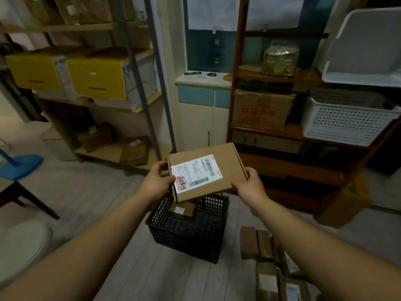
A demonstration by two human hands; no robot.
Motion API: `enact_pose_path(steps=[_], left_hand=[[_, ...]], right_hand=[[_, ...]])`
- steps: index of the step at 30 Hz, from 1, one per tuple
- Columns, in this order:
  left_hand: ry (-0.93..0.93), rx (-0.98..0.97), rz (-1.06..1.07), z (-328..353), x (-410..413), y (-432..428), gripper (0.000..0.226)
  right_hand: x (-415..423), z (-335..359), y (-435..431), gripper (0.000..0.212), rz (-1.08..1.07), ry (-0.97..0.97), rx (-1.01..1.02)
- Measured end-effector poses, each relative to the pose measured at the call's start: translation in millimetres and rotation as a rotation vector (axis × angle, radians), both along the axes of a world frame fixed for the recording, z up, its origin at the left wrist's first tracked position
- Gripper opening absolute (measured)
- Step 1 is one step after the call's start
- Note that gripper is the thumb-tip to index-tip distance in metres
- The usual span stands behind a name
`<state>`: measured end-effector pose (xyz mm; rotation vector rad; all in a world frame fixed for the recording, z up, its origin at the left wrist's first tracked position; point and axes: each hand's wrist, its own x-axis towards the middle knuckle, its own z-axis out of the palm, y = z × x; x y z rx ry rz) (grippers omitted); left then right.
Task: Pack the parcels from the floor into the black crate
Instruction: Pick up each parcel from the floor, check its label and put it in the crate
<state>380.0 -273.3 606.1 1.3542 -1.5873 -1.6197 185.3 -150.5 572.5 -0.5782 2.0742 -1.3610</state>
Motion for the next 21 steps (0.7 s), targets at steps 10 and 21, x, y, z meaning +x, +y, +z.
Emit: enact_pose_path(steps=[10, 21], left_hand=[[-0.263, -0.067, -0.076, -49.8, -47.3, -122.3, 0.074], [-0.411, -0.201, -0.5, -116.5, -112.0, -220.5, 0.064]], right_hand=[[-44.4, -68.4, -119.5, 0.055, 0.159, 0.072, 0.144], [-69.1, -125.7, -178.2, 0.068, 0.207, 0.184, 0.415]])
